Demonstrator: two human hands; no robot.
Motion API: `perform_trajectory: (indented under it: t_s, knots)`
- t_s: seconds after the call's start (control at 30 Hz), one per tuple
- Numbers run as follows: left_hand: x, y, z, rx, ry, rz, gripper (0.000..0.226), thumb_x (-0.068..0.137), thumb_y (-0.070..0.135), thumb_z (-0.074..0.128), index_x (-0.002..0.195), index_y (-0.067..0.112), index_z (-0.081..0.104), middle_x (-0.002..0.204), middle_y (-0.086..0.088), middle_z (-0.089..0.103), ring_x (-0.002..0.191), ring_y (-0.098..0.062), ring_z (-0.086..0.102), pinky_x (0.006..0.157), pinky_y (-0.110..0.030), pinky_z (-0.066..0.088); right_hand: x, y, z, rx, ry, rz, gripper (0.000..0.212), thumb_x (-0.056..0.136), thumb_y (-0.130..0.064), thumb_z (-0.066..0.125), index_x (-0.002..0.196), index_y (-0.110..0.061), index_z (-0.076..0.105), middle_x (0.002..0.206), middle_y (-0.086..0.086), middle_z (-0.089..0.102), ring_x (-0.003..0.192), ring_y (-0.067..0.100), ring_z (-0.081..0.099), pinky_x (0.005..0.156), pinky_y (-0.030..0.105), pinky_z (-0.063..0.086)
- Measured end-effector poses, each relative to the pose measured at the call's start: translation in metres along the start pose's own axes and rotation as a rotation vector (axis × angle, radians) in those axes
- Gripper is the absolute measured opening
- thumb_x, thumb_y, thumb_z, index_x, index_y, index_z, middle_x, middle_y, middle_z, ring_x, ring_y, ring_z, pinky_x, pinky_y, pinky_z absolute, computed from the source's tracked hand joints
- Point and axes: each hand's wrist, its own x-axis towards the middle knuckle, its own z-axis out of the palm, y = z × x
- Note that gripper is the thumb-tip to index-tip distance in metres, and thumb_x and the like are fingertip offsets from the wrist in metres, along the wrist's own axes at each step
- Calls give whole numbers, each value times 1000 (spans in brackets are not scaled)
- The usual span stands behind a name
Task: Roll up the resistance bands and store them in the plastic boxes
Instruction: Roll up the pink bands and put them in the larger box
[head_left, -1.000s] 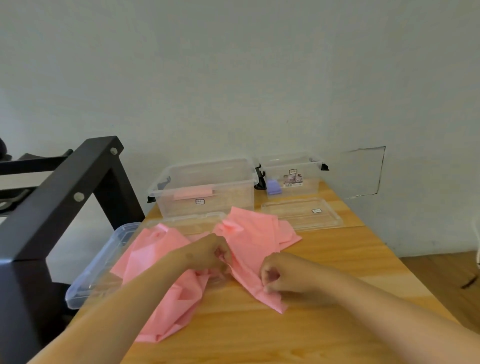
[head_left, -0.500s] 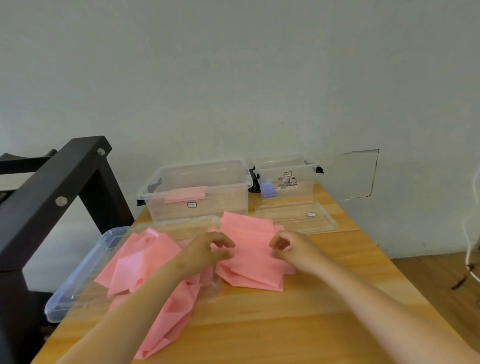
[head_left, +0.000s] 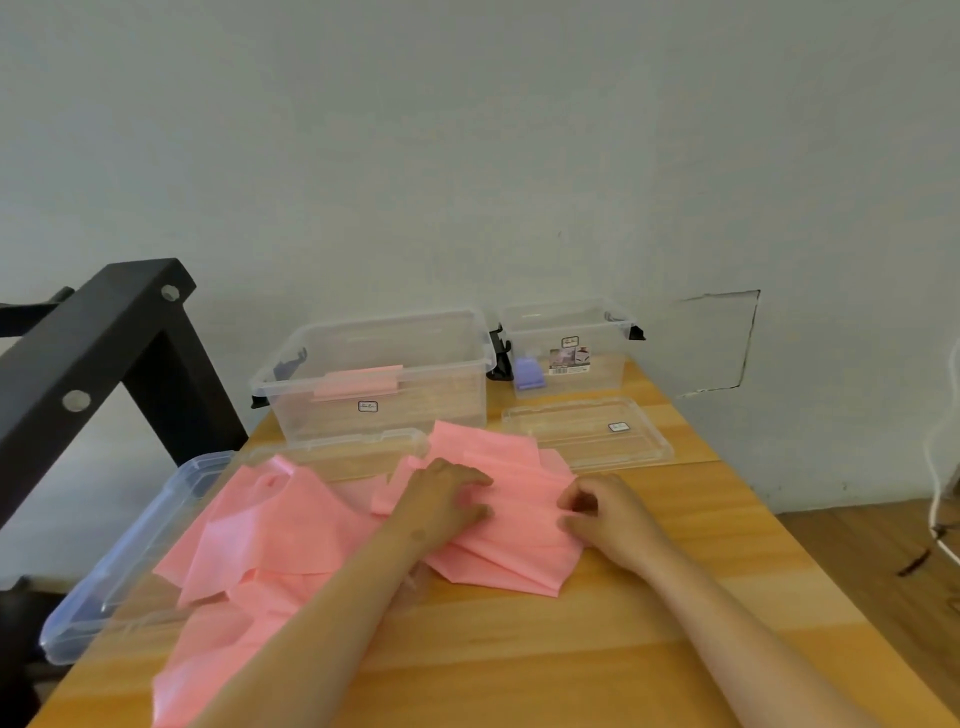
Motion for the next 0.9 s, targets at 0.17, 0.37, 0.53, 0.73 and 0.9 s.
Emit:
perform_trajectory:
  t_s: [0.17,0.37,0.53,0.73,0.9]
  knots:
    - [8,0,-2,-117,-30,4,12,75,17,77,83,23,71,84,8,62,82,-8,55,79,-23,41,-6,0,-3,-11,22,-8,5,84,-18,70,87,-21,72,88,-10,62,96,11,53,80,20,42]
    - [-24,-3,-20,-478,10,-15,23,92,16,62,68,15,64,66,15,57,60,3,48,63,-11,36,-13,-11,-13,102,-60,34,15,82,-17,72,72,-25,63,85,-7,62,94,12,52,74,13,38]
    - [-56,2,-35,-808,209,-90,42,100,23,47,62,5,45,60,-1,38,56,-11,34,52,-24,28,-22,-51,-20,654,-155,76,9,87,-16,67,80,-18,61,78,-4,66,73,8,60,61,18,41]
    - [-72,-5,-15,-971,211,-349,31,97,37,50,86,12,64,68,-12,49,58,-28,45,46,-28,35,-26,-54,6,724,-83,174,16,83,-15,71,72,-22,62,69,4,60,63,14,53,54,24,34]
    - [-72,-10,-15,-977,91,-272,26,78,9,76,101,13,62,73,-3,63,47,-19,46,39,-23,40,-29,-40,16,721,-24,184,16,82,-16,74,72,-23,64,64,2,56,64,16,50,56,27,34]
